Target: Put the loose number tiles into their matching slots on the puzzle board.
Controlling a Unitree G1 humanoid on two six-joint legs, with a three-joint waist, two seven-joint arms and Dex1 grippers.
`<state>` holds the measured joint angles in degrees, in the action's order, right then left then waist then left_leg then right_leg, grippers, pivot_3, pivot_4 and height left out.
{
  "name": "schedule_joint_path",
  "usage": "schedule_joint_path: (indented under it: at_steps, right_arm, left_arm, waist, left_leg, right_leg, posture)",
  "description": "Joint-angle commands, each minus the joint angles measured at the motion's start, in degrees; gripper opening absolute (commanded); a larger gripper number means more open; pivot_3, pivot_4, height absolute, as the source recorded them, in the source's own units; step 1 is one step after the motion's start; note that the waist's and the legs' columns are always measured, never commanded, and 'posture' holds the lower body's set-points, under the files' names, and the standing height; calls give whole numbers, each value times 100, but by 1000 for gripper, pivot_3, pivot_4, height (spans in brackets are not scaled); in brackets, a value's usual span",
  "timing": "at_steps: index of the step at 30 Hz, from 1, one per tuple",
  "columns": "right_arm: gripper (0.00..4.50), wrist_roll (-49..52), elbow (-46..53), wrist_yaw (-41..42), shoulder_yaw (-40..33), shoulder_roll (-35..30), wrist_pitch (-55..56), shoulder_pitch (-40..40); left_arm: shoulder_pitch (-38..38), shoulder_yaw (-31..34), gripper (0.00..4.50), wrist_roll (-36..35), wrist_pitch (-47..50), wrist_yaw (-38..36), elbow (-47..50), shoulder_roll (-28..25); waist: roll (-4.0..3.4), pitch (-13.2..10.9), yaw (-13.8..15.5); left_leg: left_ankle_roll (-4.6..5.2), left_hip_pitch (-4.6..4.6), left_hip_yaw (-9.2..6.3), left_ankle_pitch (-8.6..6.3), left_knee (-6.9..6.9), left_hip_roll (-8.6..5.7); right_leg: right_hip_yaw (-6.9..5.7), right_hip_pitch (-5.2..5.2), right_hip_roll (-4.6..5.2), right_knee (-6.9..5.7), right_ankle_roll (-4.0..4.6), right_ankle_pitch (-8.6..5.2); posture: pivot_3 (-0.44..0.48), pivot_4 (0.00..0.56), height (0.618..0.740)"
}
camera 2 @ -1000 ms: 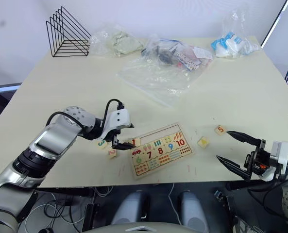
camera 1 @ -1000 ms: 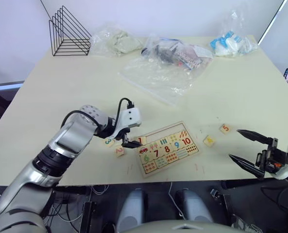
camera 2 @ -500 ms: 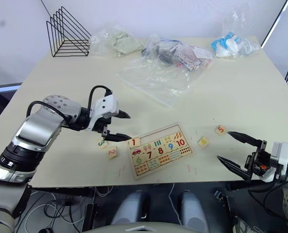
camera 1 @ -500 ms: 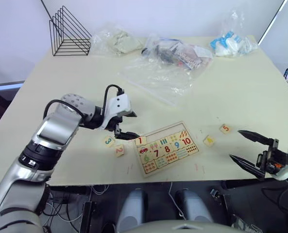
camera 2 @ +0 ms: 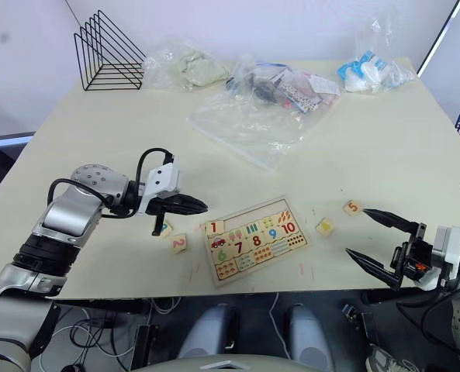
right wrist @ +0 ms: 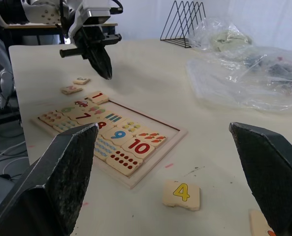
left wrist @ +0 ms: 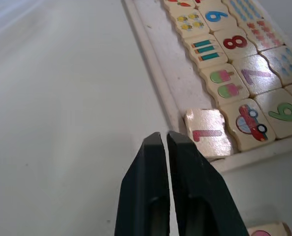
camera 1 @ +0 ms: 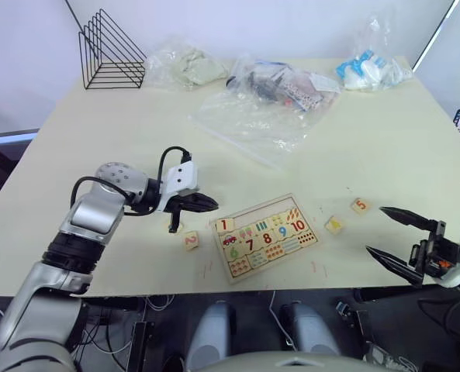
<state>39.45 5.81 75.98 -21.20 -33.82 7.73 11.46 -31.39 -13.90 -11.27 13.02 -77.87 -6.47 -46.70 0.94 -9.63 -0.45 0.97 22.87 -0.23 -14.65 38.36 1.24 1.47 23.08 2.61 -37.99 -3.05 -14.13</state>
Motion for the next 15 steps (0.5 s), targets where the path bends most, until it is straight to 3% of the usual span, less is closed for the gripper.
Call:
schedule_joint_path:
  at_steps: [1, 15]
  right_arm:
    - [4500, 56, 73, 48, -177, -91, 87, -2]
    - [4500, 93, 137, 53, -219, -92, 71, 155]
  left_arm:
    - [27, 2, 63, 65, -273, -110, -57, 37]
    - [92, -11, 63, 324, -609, -156, -280, 184]
  waist:
    - [0, 0, -4]
    - [0, 0, -8]
  left_leg:
    - [0, 0, 0, 0, 0, 0]
    - [0, 0, -1, 0, 0, 0]
  right_leg:
    - [0, 0, 0, 0, 0, 0]
    - [-1, 0, 0, 0, 0, 0]
  posture:
    - [0, 150, 740]
    - [0, 150, 740]
